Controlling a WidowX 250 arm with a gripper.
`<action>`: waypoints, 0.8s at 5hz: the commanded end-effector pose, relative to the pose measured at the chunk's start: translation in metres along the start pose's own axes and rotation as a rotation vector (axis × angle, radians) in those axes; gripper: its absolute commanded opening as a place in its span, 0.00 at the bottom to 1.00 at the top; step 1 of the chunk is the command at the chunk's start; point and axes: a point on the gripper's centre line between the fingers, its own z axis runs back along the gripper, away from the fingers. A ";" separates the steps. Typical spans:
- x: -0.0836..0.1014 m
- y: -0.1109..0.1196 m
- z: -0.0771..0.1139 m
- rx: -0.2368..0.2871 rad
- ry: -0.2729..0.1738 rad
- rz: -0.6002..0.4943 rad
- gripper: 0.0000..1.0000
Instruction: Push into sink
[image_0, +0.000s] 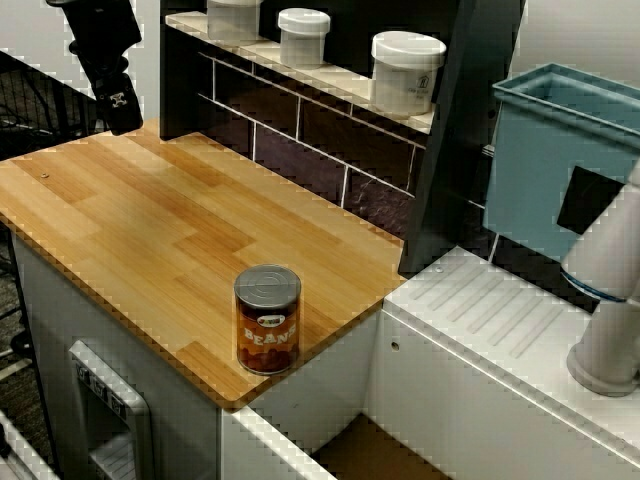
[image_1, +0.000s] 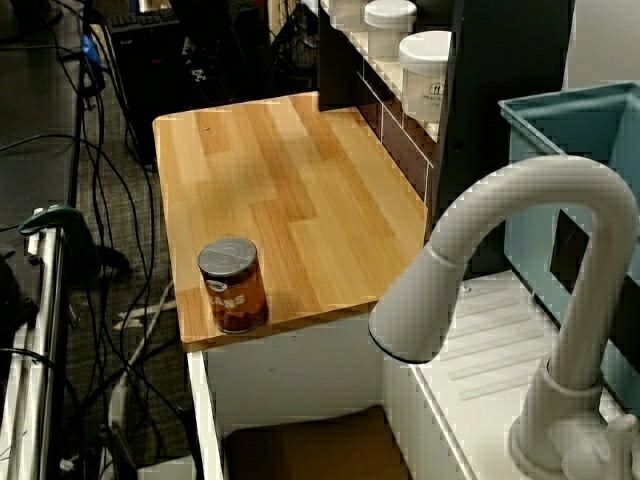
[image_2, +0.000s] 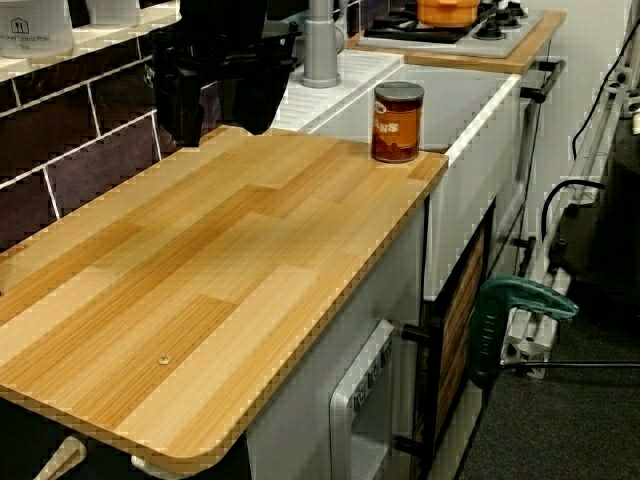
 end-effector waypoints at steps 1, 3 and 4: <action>0.000 0.000 0.000 0.000 0.000 0.000 1.00; -0.041 -0.038 0.001 0.017 0.044 -0.178 1.00; -0.037 -0.086 0.000 0.021 0.033 -0.394 1.00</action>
